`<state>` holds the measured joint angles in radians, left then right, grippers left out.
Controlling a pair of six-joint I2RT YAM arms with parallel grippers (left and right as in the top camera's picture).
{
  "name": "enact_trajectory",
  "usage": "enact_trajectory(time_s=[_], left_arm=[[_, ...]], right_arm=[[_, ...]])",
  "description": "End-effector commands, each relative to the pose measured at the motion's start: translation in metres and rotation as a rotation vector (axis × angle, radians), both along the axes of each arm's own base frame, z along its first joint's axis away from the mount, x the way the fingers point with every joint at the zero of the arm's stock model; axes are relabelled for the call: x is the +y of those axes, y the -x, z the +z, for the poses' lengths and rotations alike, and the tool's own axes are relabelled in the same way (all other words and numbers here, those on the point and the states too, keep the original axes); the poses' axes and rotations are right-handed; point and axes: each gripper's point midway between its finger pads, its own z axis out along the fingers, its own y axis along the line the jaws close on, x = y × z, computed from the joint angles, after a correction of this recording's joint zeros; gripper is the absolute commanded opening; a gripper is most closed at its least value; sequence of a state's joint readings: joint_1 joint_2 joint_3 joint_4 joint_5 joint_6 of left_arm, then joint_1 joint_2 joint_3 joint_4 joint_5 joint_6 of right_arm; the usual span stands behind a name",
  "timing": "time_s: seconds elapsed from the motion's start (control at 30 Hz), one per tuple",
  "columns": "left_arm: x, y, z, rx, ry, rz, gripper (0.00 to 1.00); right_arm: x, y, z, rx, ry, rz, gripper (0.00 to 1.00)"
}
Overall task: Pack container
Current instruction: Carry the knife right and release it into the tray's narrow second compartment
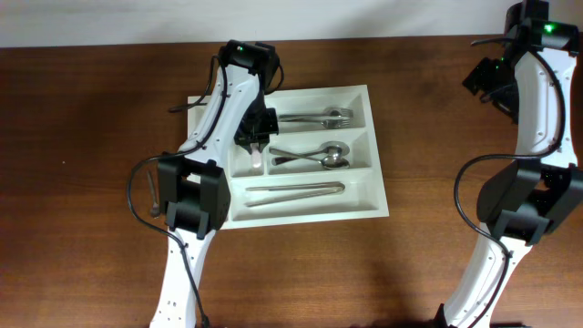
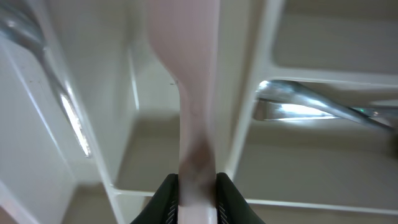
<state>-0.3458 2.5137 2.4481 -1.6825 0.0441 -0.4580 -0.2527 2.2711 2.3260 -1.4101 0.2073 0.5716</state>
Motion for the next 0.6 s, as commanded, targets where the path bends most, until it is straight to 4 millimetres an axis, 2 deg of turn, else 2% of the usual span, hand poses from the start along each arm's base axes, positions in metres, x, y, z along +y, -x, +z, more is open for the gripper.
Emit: enact_trajectory(time_s=[0.0, 0.17, 0.2, 0.27, 0.3, 0.33, 0.5, 0.57], left_arm=[[0.0156, -0.0033, -0.0054, -0.003, -0.057, 0.020, 0.02], [0.0180, -0.0050, -0.0055, -0.005, -0.053, 0.008, 0.02], [0.0189, -0.0052, -0.0055, -0.007, -0.059, 0.007, 0.13], [0.0202, -0.0057, -0.0055, -0.009, -0.066, 0.006, 0.42], [0.0204, -0.0059, -0.0055, -0.010, -0.065, -0.002, 0.52], [0.0204, -0.0063, -0.0056, -0.011, -0.062, -0.013, 0.56], [0.0205, -0.0106, -0.0062, -0.025, -0.053, -0.038, 0.56], [0.0239, -0.0130, -0.0059, -0.031, -0.052, -0.029, 0.51]], right_arm=[[0.0025, 0.0008, 0.0112, -0.021, 0.008, 0.004, 0.99], [0.0025, 0.0008, 0.0112, -0.021, 0.008, 0.004, 0.99], [0.0025, 0.0008, 0.0112, -0.021, 0.008, 0.004, 0.99], [0.0025, 0.0009, 0.0112, -0.021, 0.008, 0.004, 0.99], [0.0025, 0.0008, 0.0112, -0.022, 0.007, 0.004, 0.99], [0.0025, 0.0008, 0.0112, -0.022, 0.007, 0.004, 0.99], [0.0026, 0.0009, 0.0112, -0.021, 0.007, 0.004, 0.99], [0.0025, 0.0009, 0.0112, -0.021, 0.008, 0.004, 0.99]])
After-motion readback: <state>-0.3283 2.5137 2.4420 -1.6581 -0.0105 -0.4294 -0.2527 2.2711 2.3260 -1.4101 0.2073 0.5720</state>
